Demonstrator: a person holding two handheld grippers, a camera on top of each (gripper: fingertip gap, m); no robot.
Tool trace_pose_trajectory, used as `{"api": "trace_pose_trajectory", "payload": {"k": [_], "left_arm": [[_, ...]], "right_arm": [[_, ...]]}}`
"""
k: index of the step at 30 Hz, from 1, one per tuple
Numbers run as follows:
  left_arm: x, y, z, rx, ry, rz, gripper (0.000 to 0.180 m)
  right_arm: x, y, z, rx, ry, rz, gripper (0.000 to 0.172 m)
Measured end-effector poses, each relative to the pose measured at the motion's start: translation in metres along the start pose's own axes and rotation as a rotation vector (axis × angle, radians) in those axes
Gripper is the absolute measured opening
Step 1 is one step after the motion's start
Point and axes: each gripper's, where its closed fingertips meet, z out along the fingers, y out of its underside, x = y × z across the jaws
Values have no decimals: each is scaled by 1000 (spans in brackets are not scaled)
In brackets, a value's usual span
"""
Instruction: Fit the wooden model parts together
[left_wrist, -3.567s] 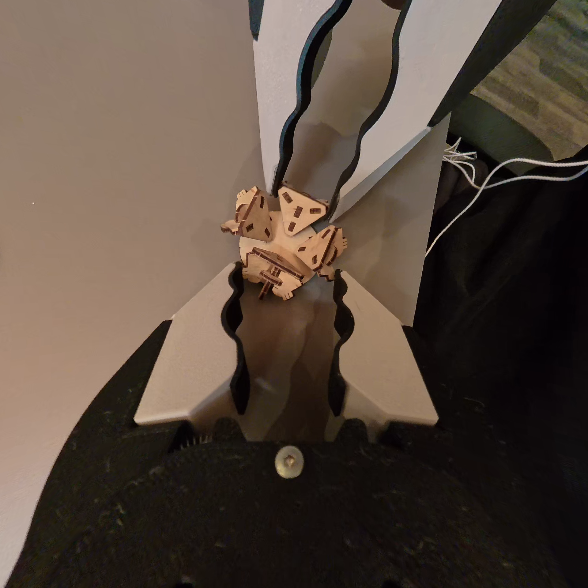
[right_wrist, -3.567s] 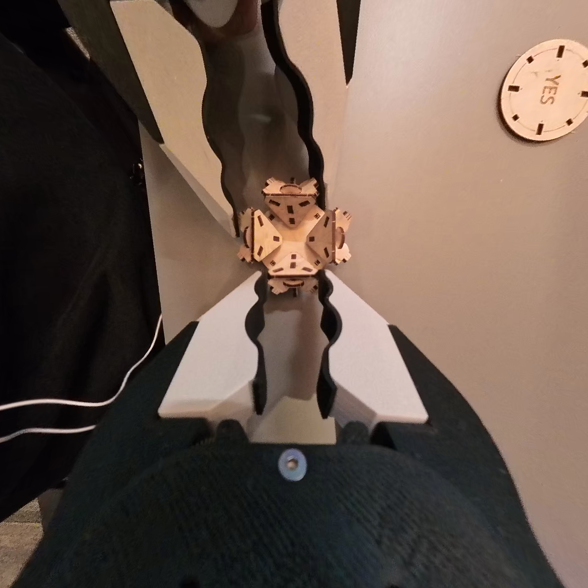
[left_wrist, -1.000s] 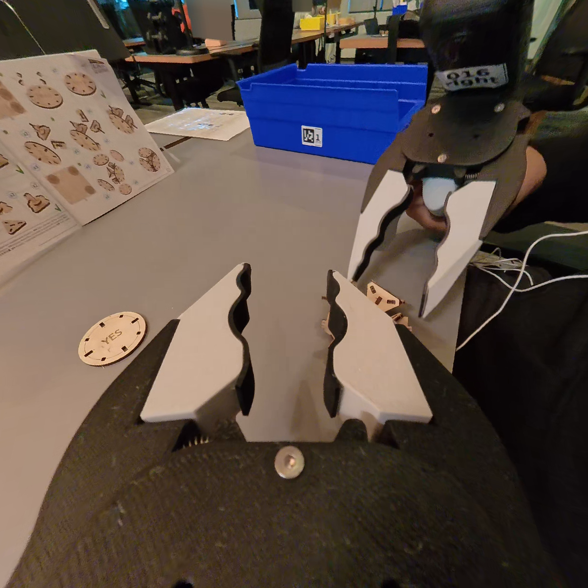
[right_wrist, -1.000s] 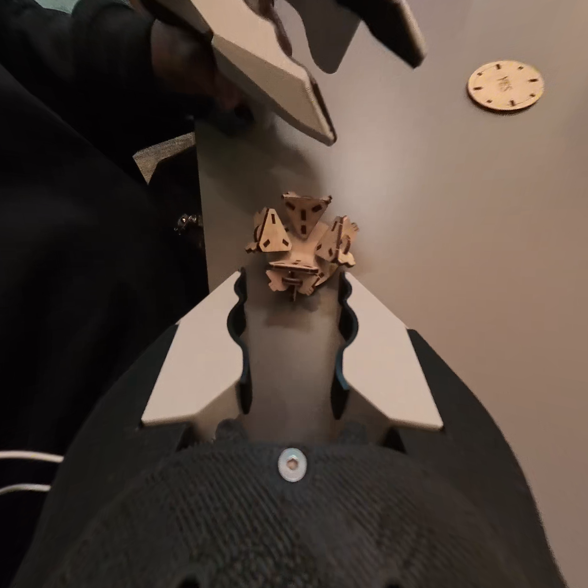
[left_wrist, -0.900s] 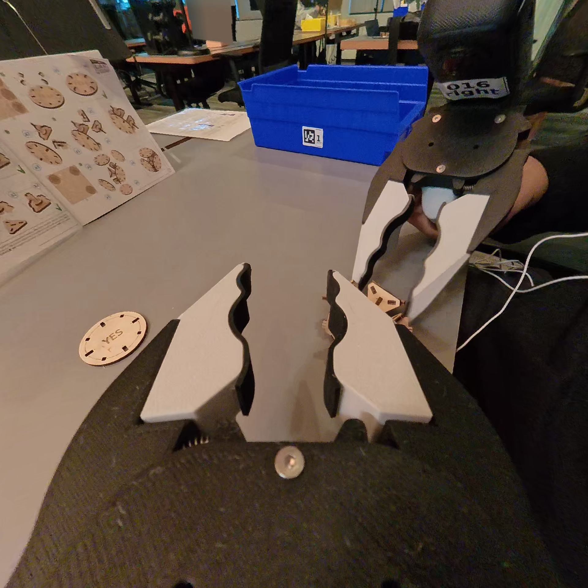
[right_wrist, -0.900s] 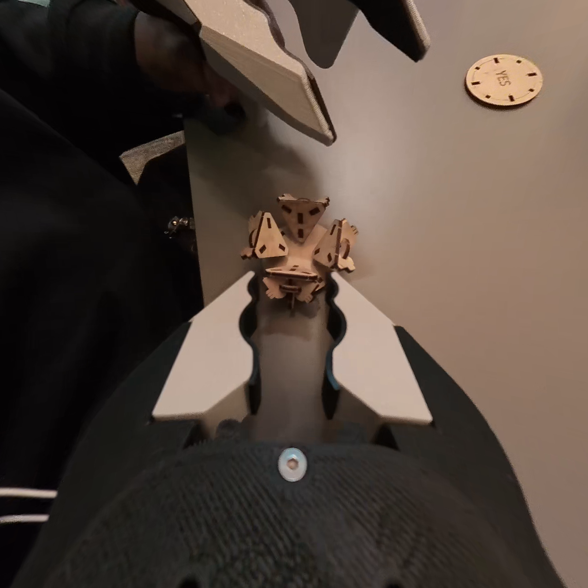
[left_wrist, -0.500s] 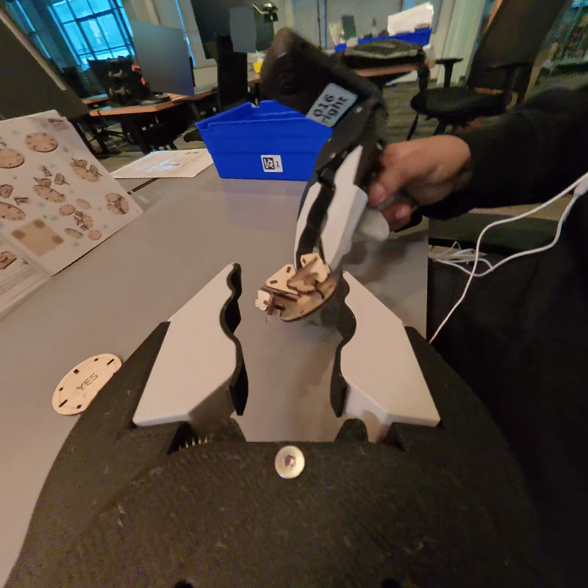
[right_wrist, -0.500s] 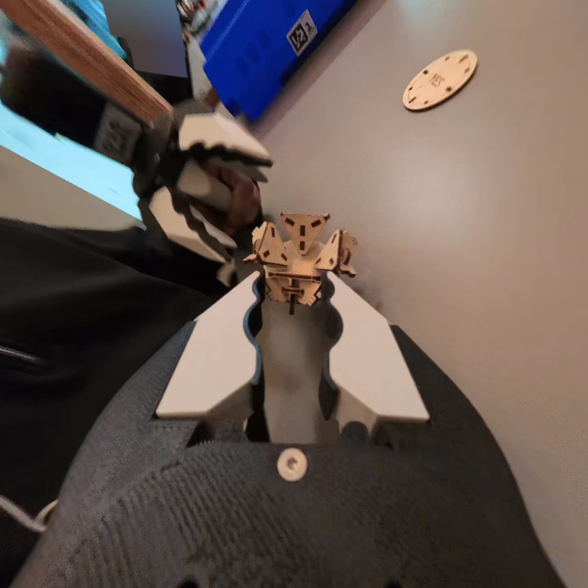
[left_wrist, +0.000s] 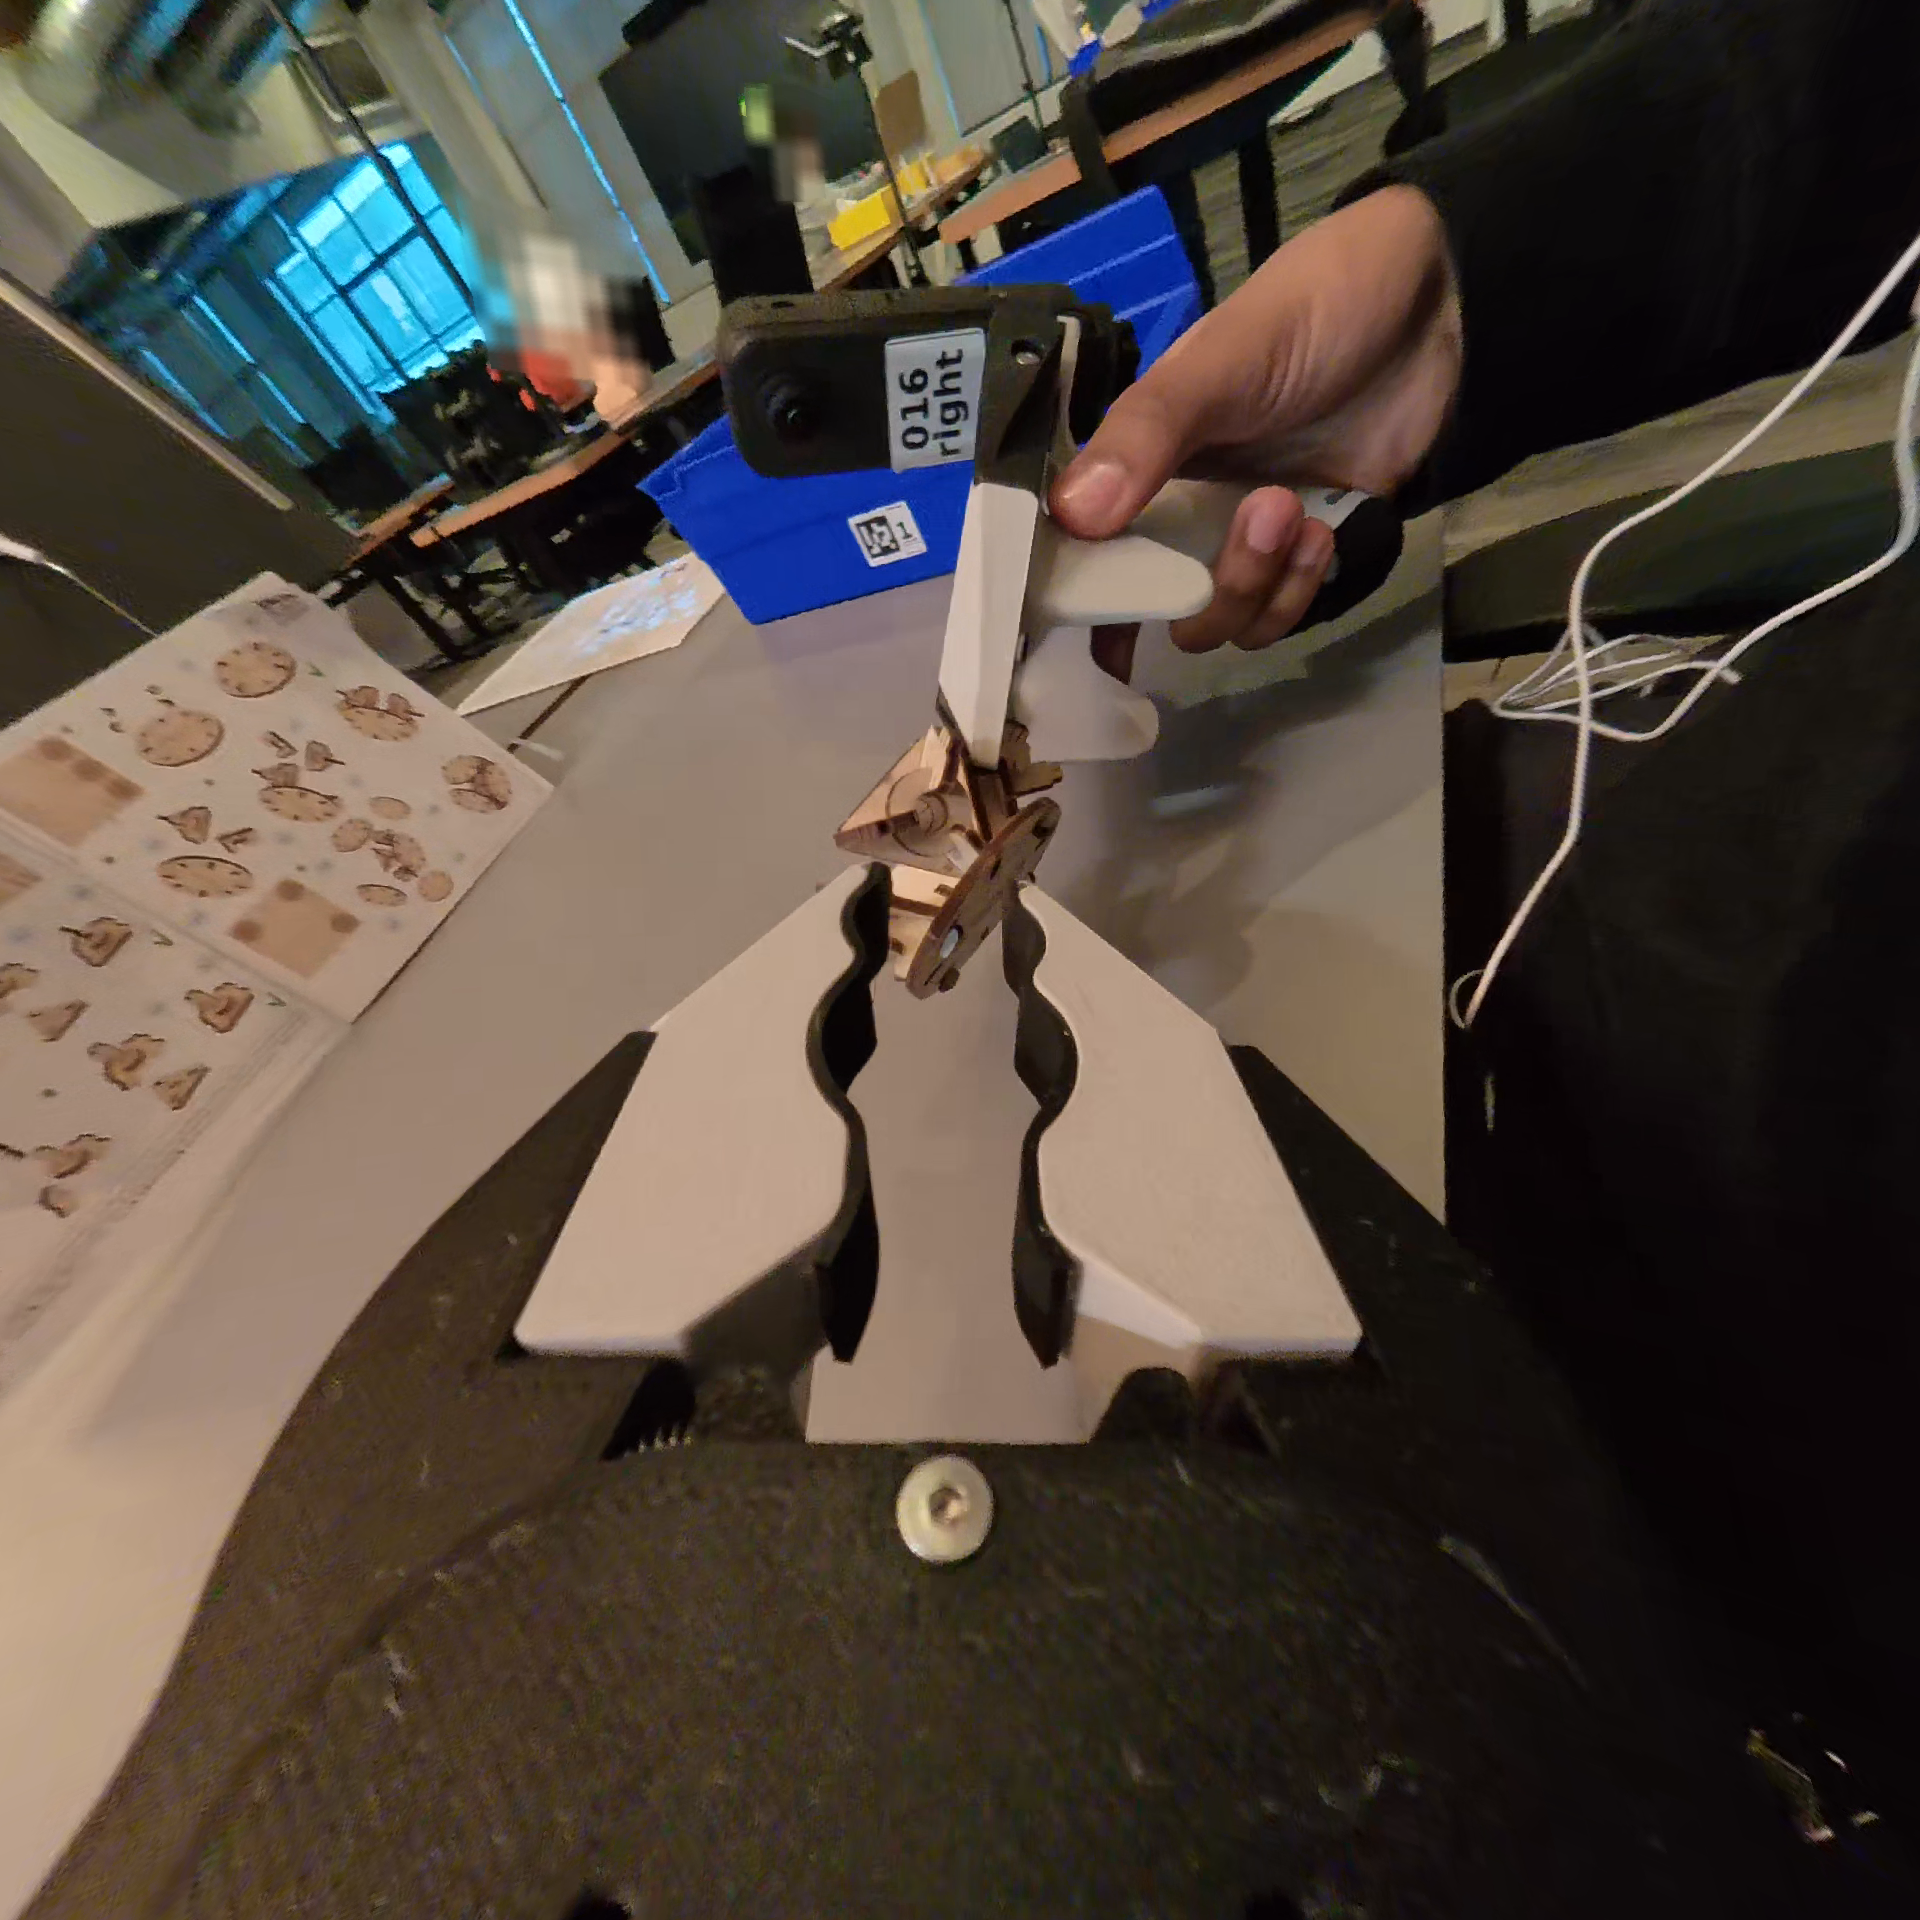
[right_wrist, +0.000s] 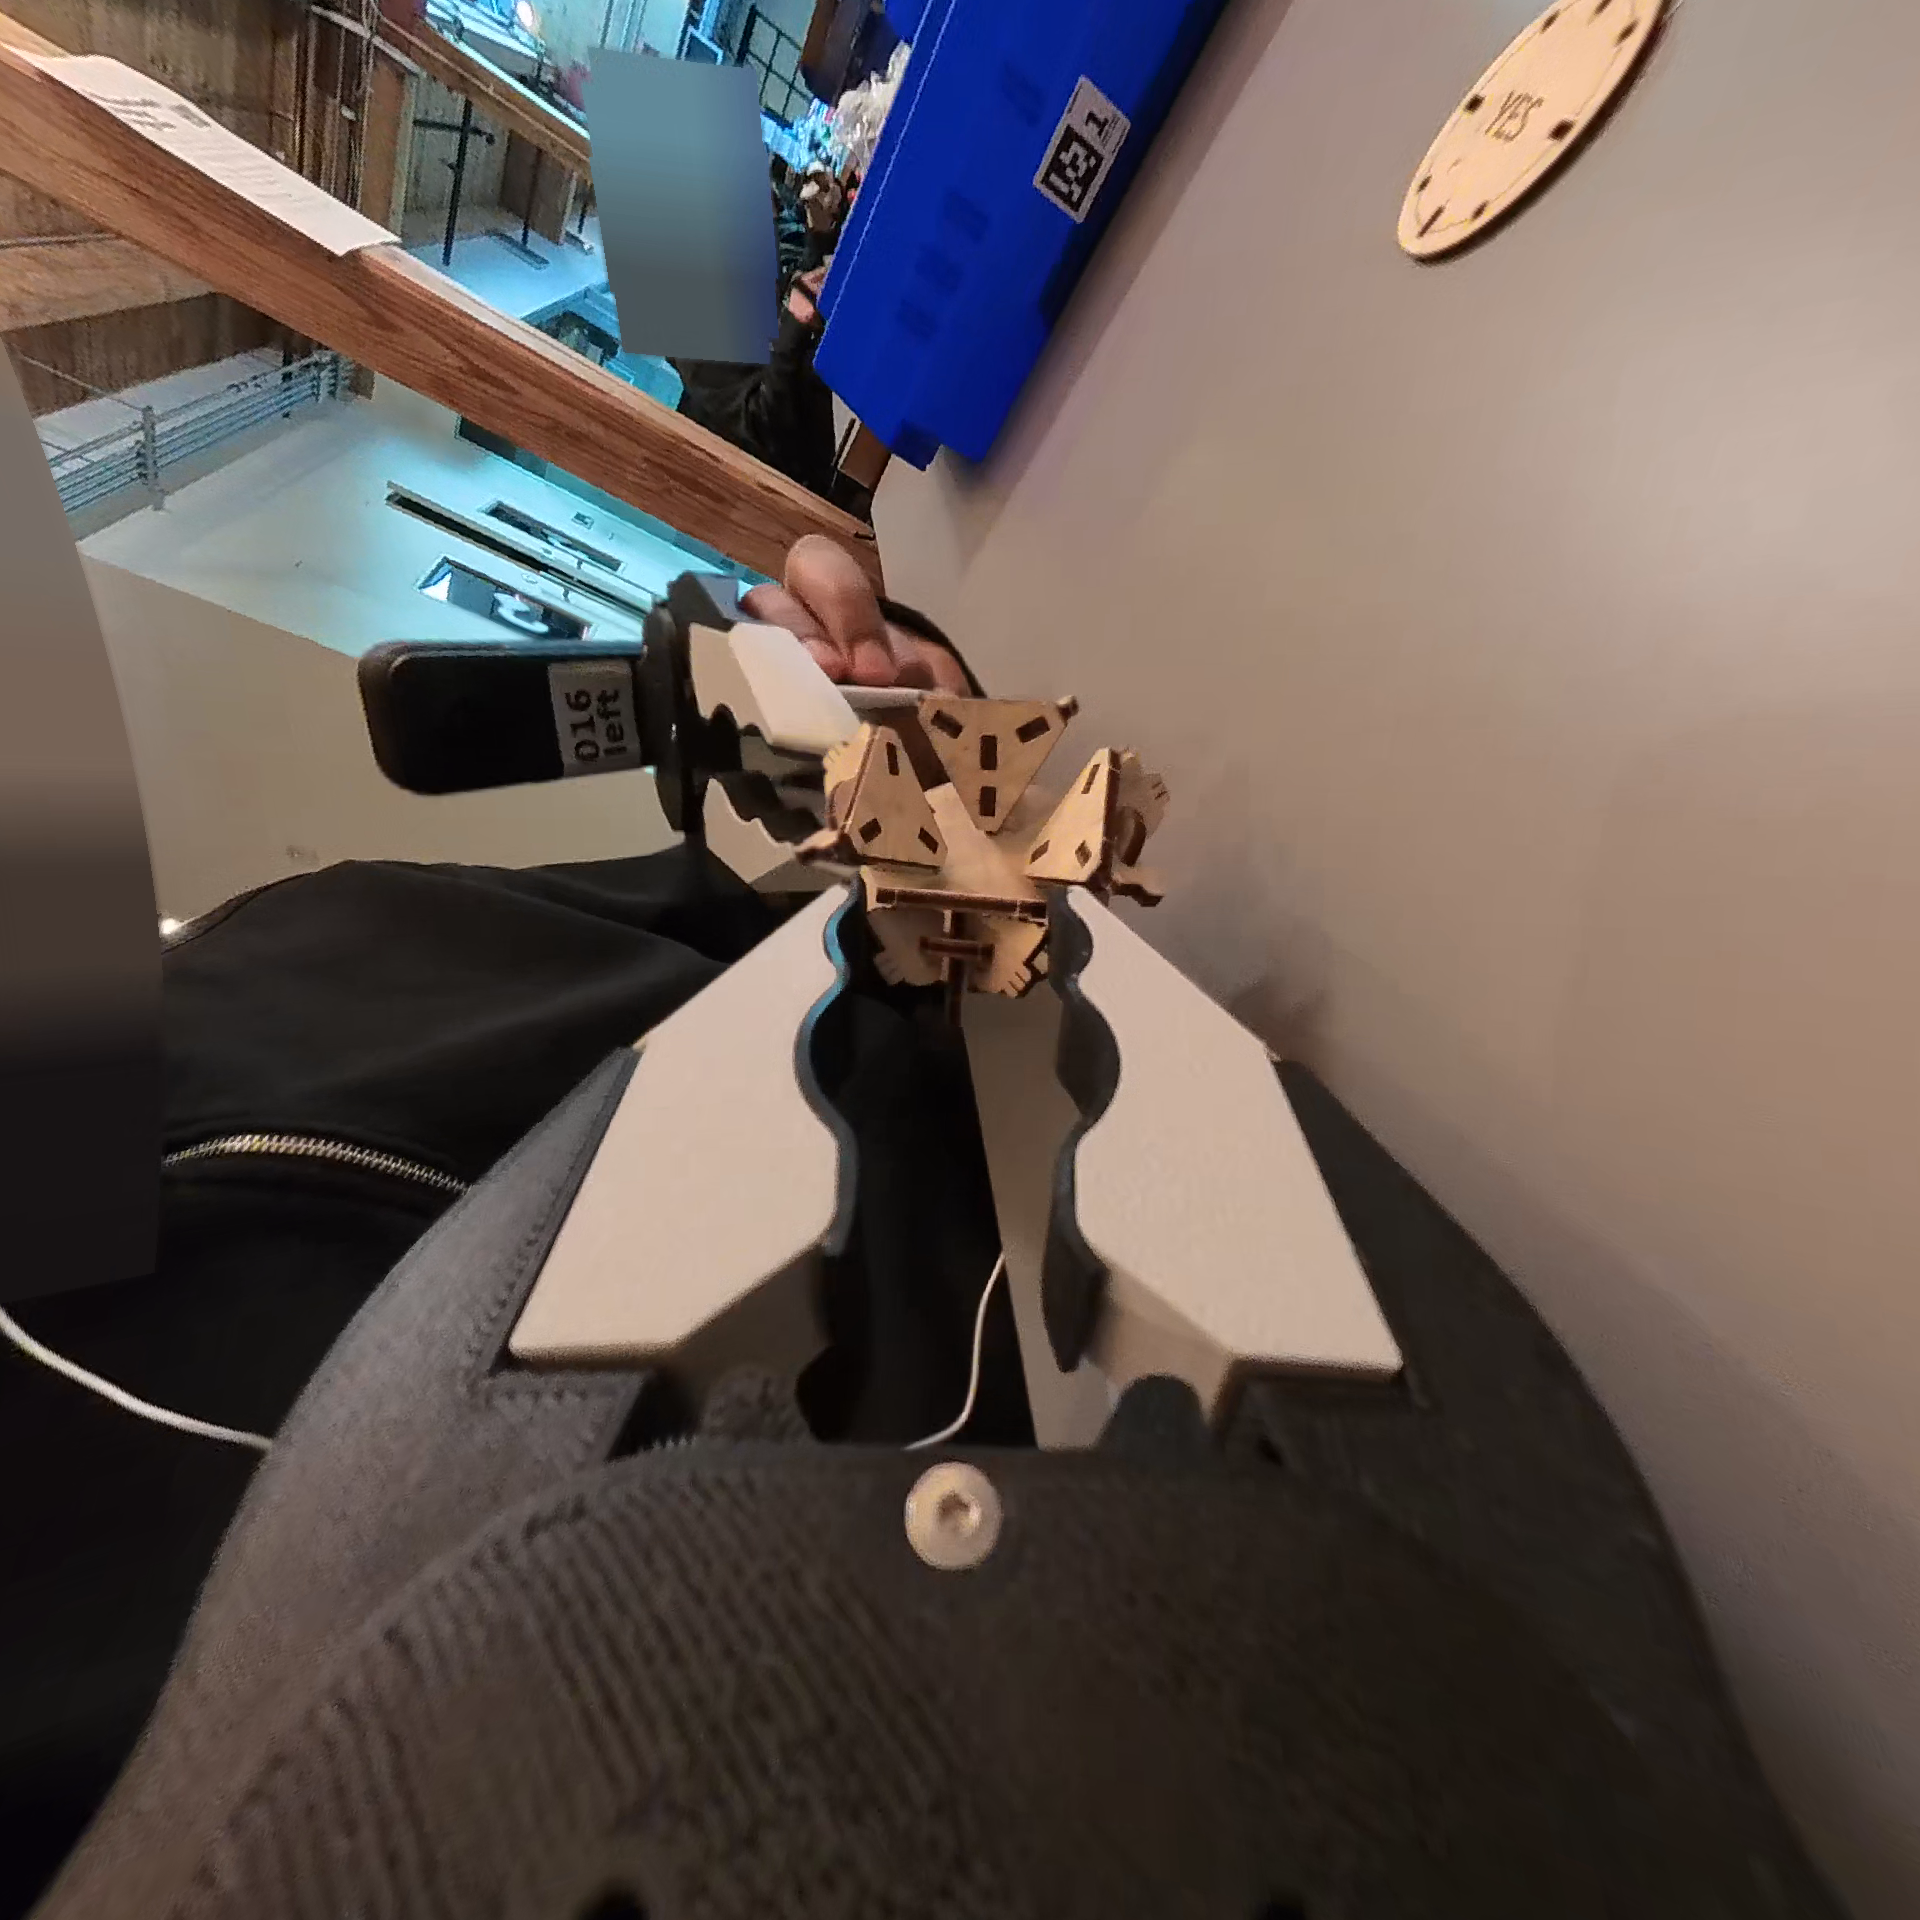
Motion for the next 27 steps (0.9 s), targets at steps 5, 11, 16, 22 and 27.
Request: {"api": "trace_pose_trajectory", "payload": {"k": [5,11,16,22,27], "left_arm": [[7,1,0,-3,57,-9,5],[13,1,0,-5,94,2,0],[9,-1,-2,17,113,-54,5],[12,0,-2,10,121,-36,1],[7,-4,-4,42,94,-46,0]], "right_arm": [[-2,6,1,-53,-1,0,33],[-3,7,0,-83,-13,16,33],[-7,7,3,-93,-52,45,33],[-9,5,5,-86,-72,49,33],[-19,-7,1,-17,-128,18,46]]}}
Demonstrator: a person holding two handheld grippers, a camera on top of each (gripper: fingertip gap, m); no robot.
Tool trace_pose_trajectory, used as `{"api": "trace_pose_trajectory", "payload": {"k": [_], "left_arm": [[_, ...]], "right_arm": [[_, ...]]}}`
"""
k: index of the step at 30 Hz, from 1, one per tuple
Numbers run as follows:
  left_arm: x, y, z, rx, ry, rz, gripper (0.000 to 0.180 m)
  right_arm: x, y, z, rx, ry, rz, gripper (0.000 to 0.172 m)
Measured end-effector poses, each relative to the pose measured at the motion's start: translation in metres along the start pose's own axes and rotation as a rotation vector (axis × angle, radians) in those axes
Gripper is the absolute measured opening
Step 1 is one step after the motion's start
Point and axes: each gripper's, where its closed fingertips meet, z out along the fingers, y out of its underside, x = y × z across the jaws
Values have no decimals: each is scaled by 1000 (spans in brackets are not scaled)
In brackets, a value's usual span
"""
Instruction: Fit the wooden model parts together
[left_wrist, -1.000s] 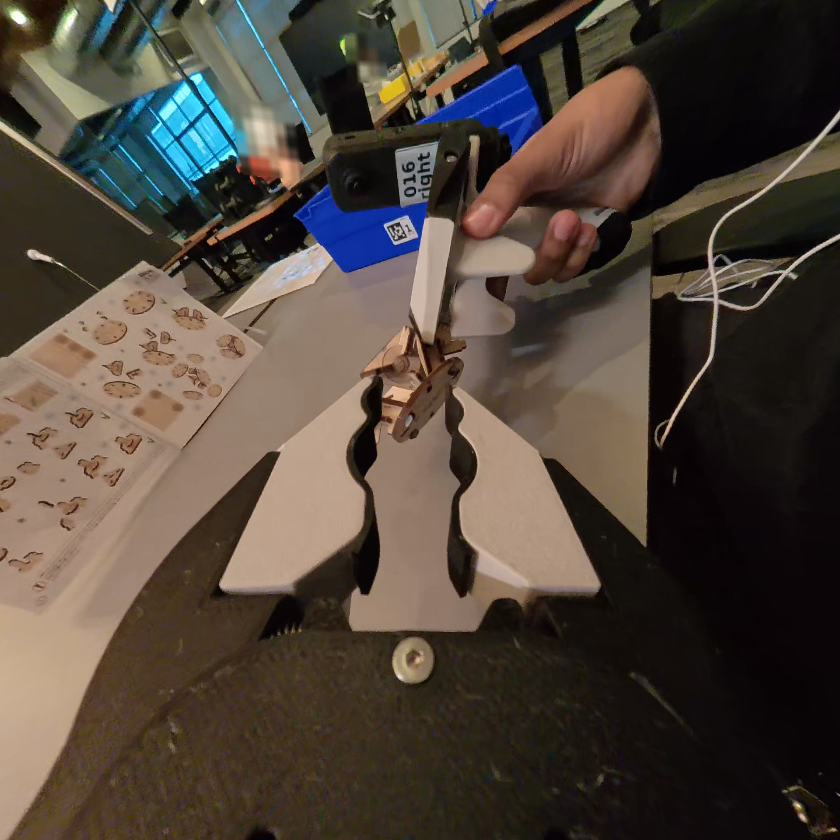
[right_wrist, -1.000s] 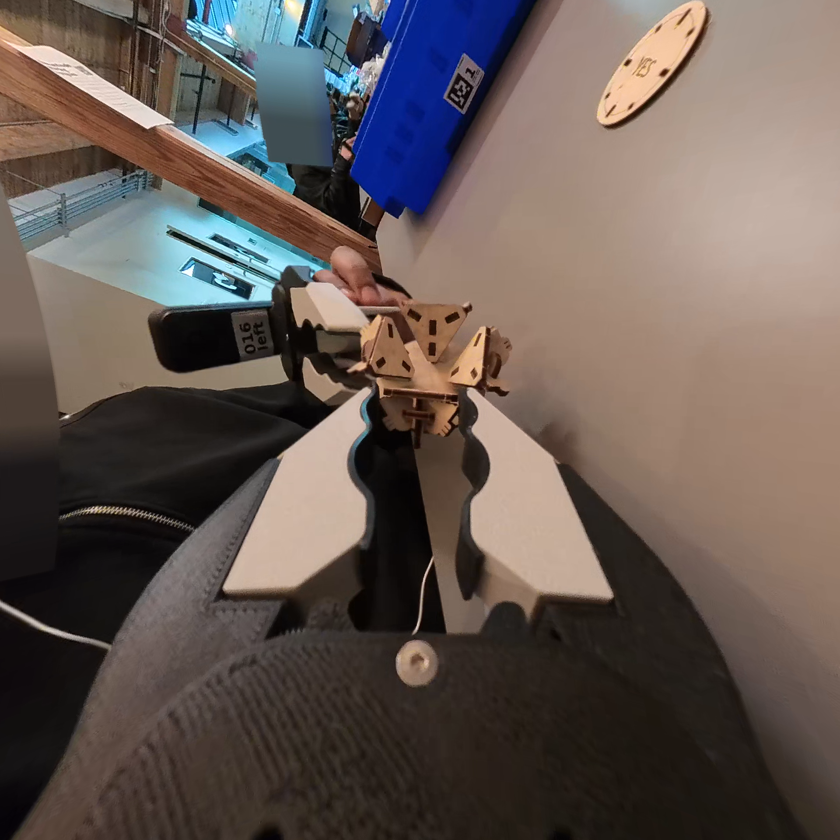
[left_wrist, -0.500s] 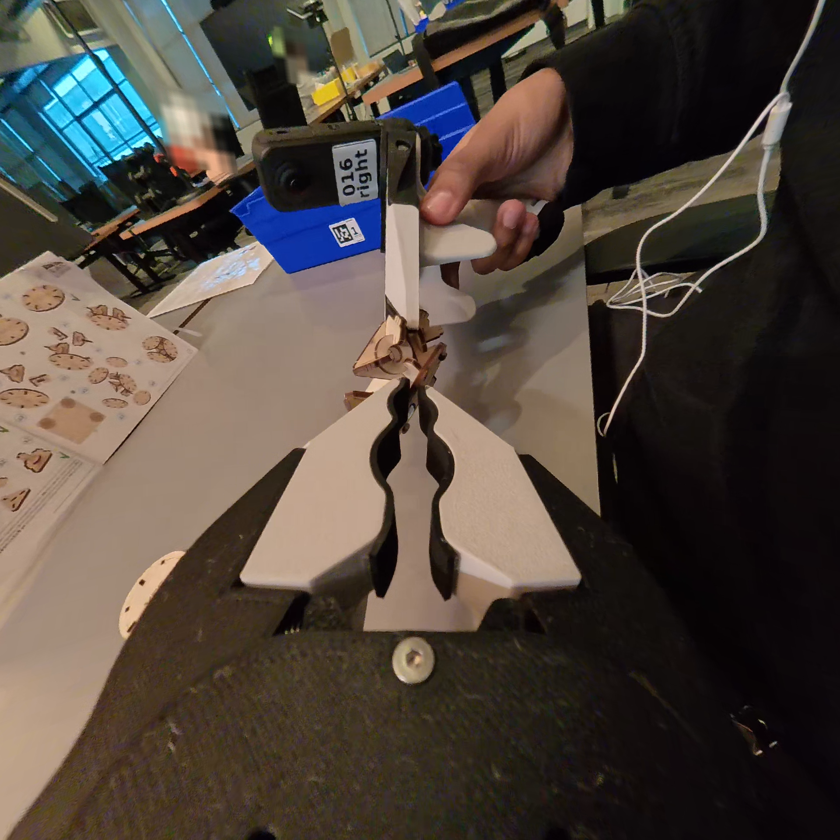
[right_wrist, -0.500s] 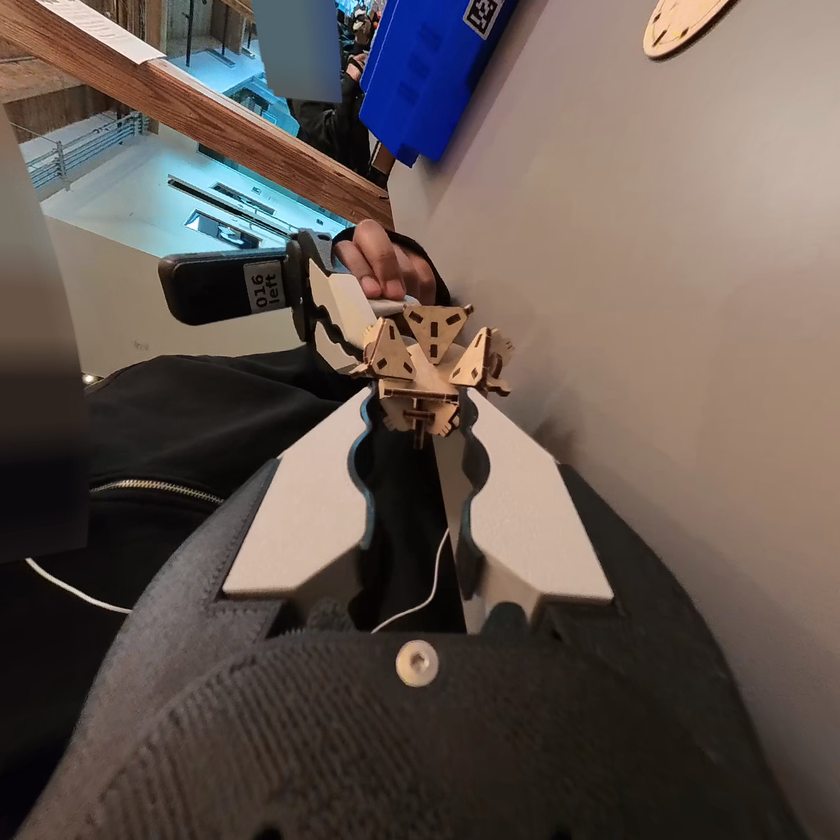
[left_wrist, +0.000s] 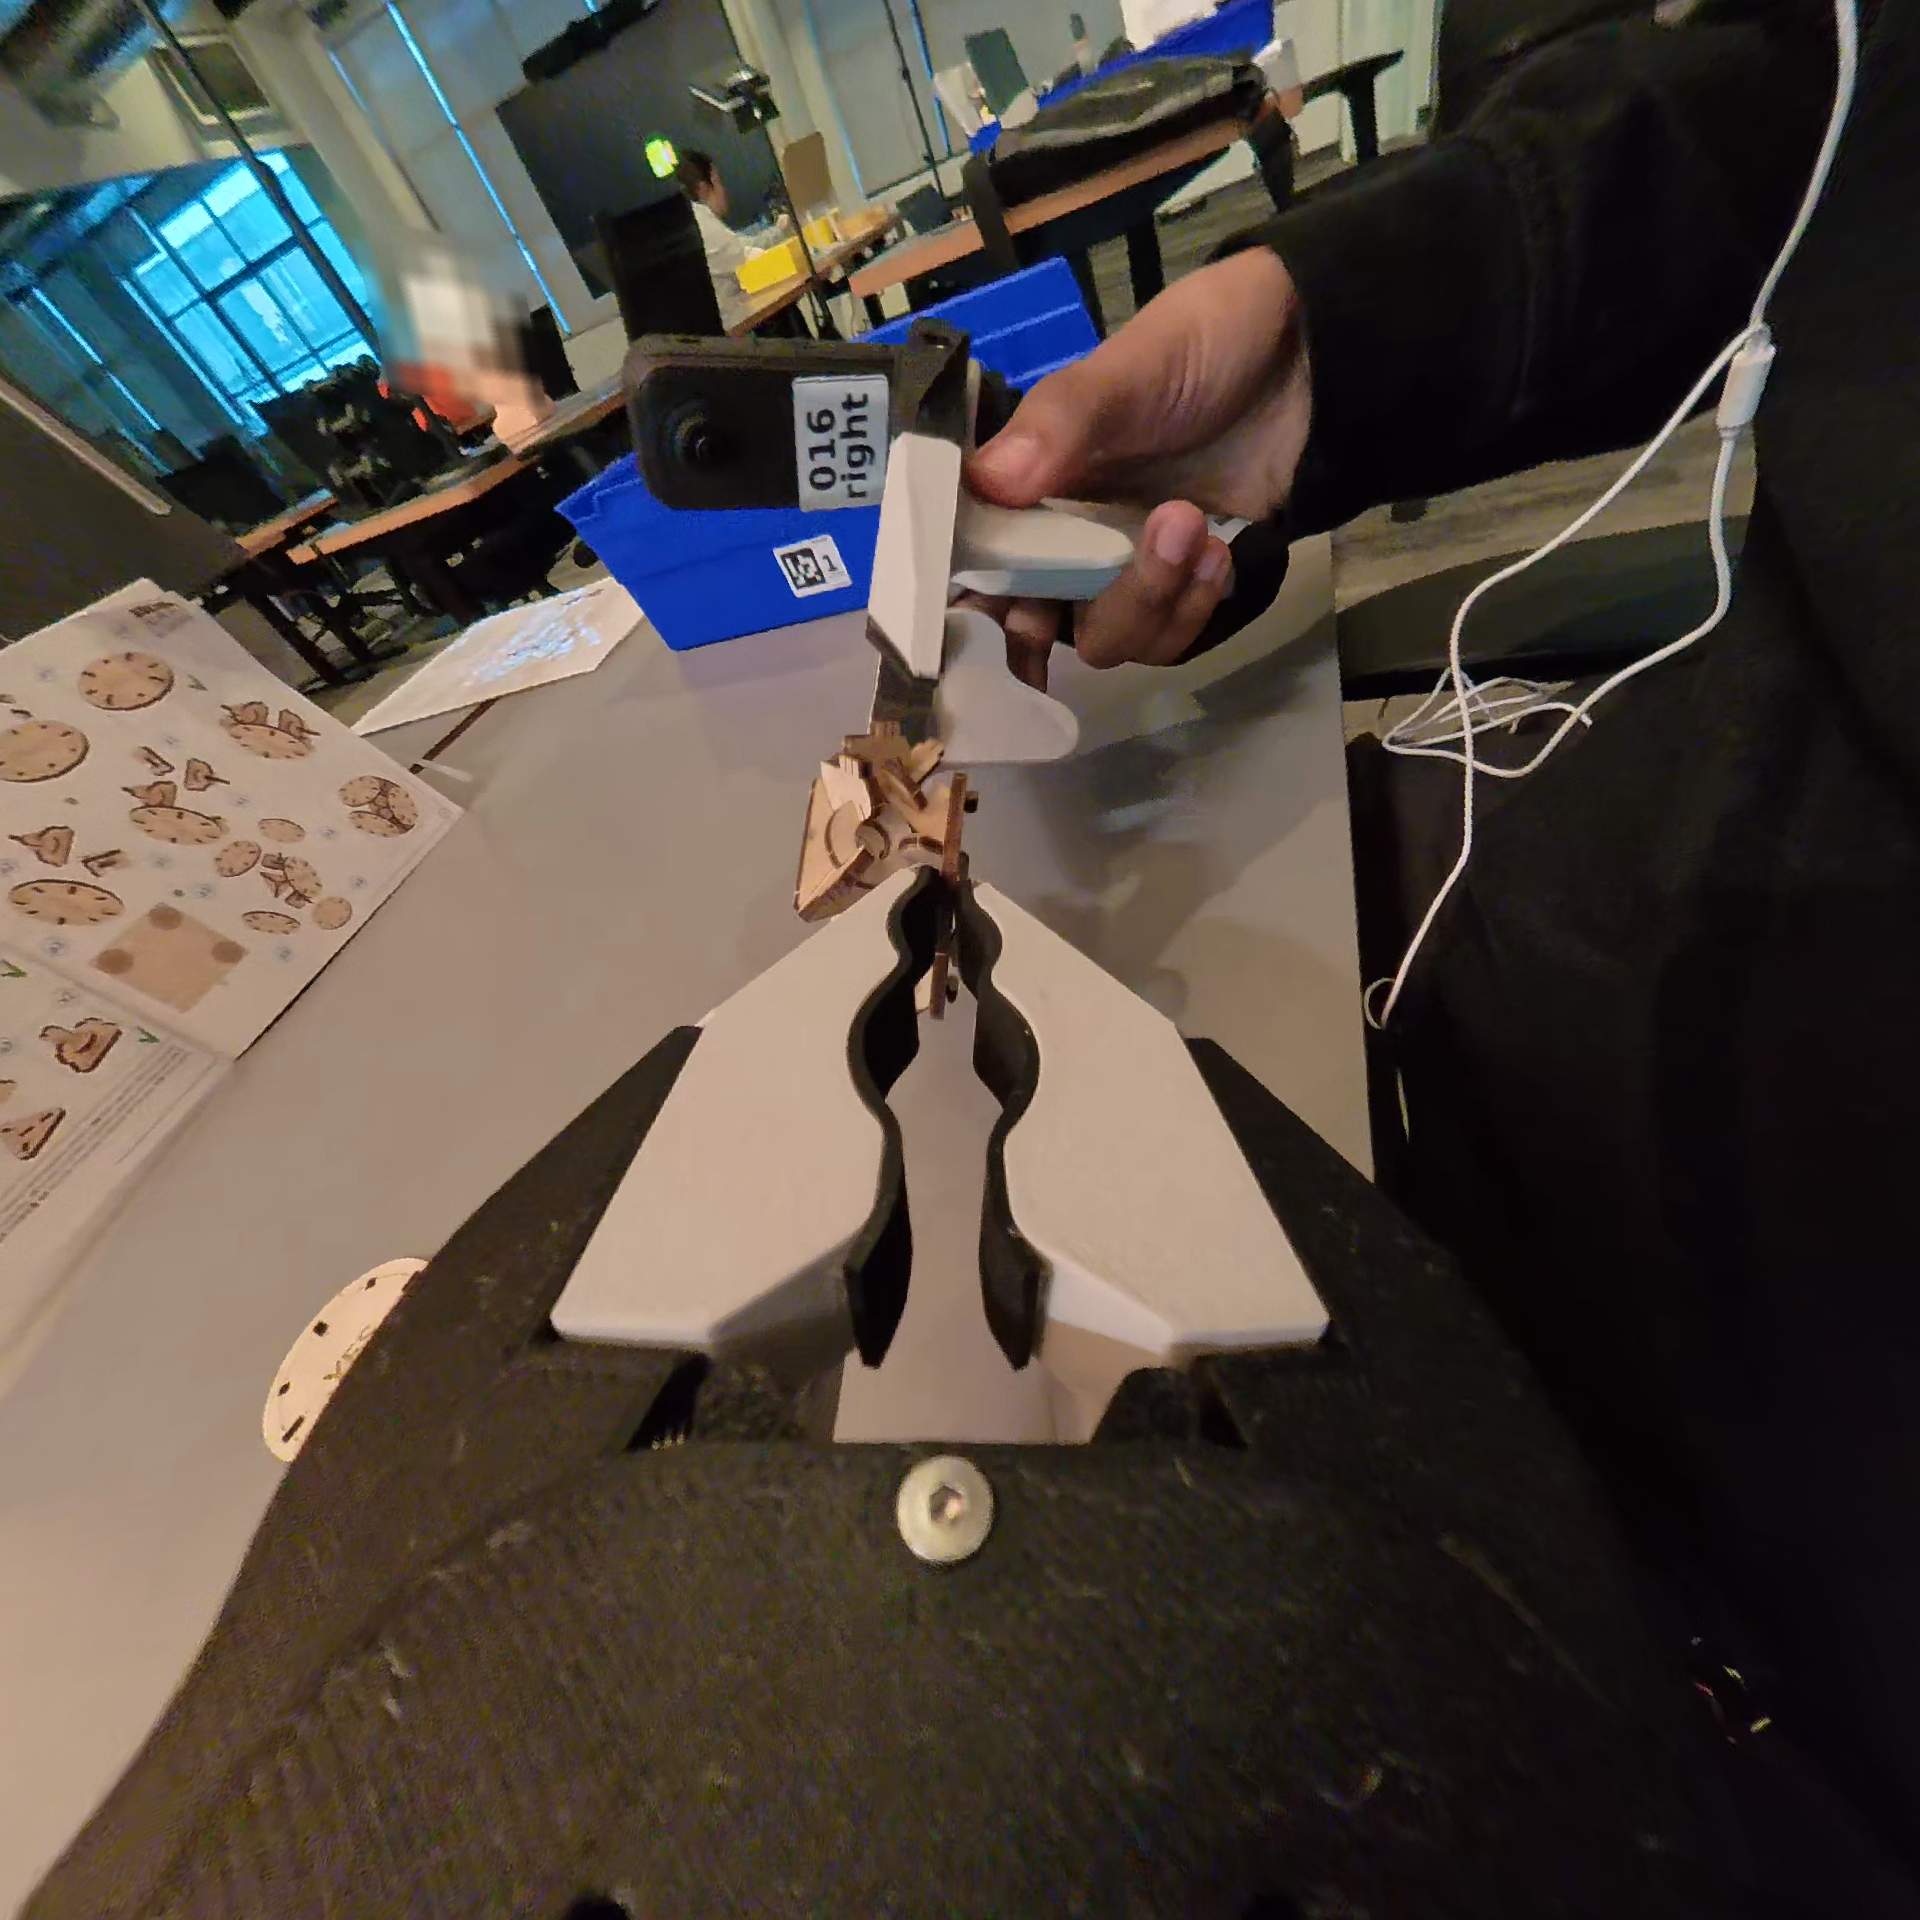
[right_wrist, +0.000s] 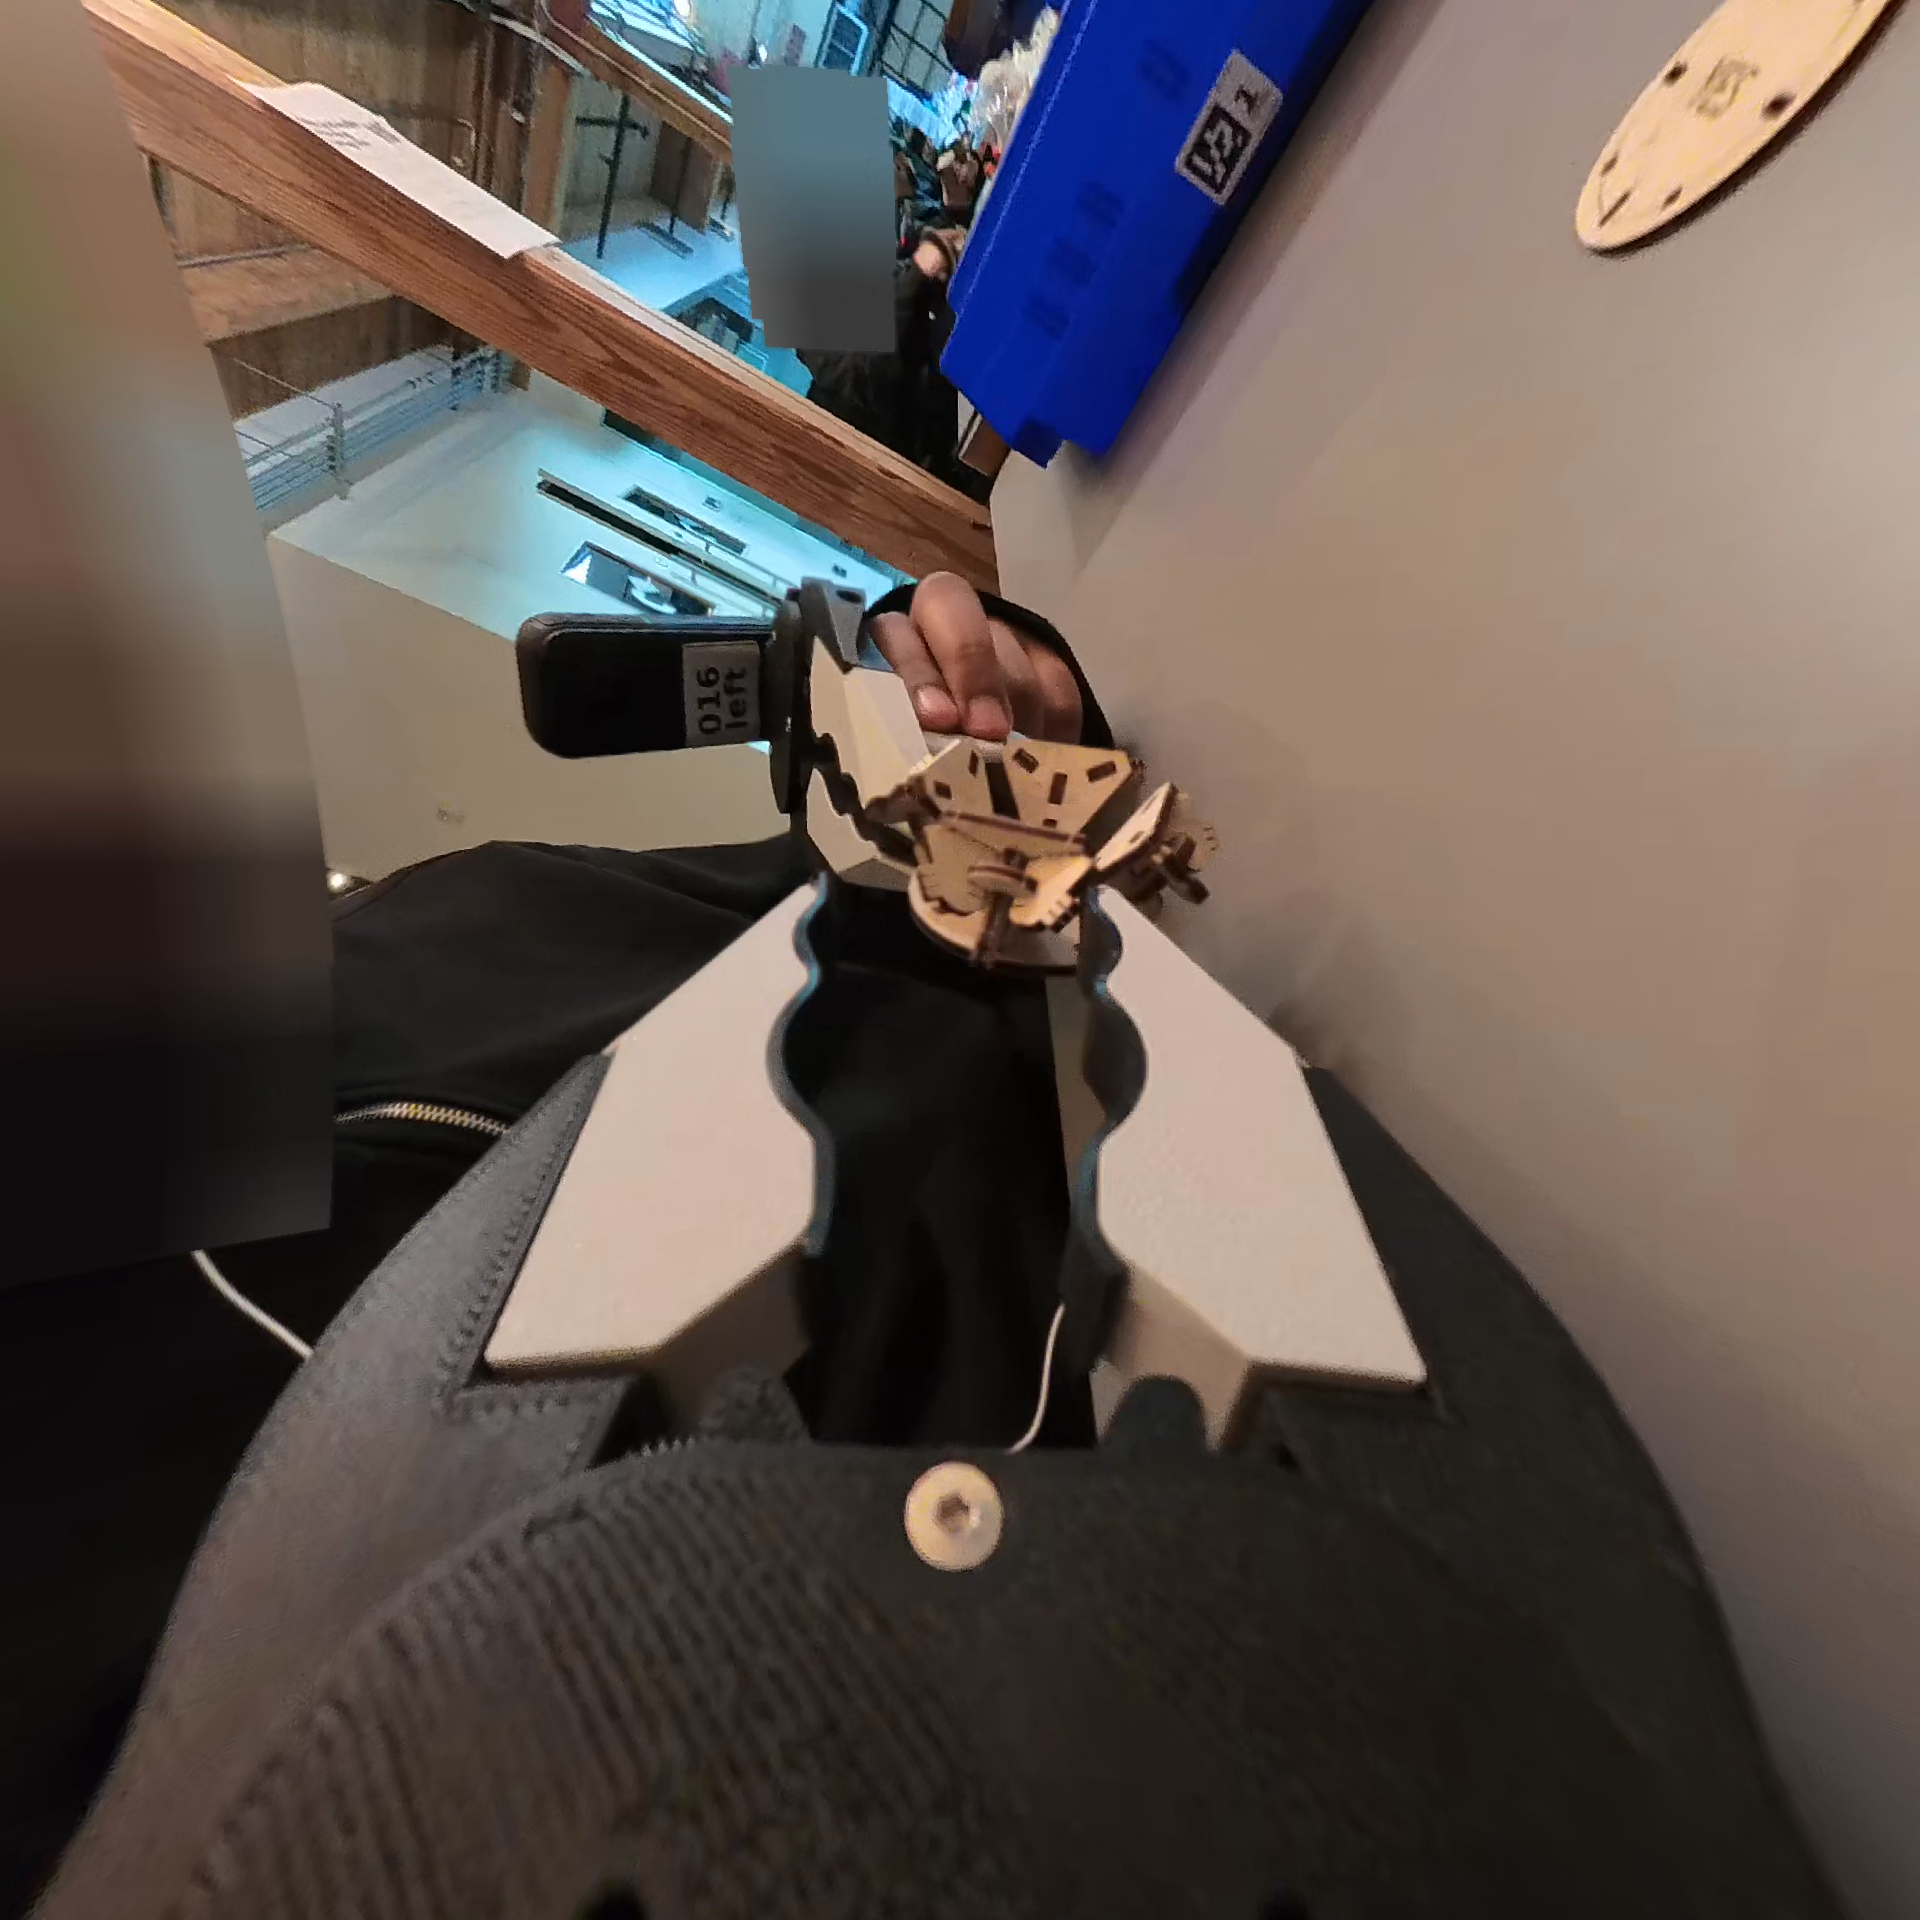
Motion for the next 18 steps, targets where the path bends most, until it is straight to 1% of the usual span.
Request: {"api": "trace_pose_trajectory", "payload": {"k": [2,5,7,10,12,15,16,17,18], "left_arm": [[-2,-2,-1,13,-6,-10,0],[-6,-6,-4,41,-18,-32,0],[-9,-8,-6,65,-17,-65,0],[-16,-13,-11,108,-11,-133,0],[-22,-17,-15,146,-5,-193,0],[-32,-23,-22,215,18,-304,0],[-35,-24,-24,236,26,-338,0],[-38,-25,-26,255,35,-371,0],[-41,-26,-27,270,44,-397,0]], "right_arm": [[-2,-5,-4,34,-5,-38,50],[-8,-22,-15,145,-20,-121,55],[-14,-32,-24,229,-38,-214,60],[-23,-39,-31,327,-73,-386,62],[-25,-41,-31,375,-75,-486,60],[-29,-38,-21,391,-71,-662,54],[-32,-37,-16,391,-60,-740,55],[-37,-34,-11,372,-47,-821,60],[-41,-30,-6,334,-13,-919,53]]}}
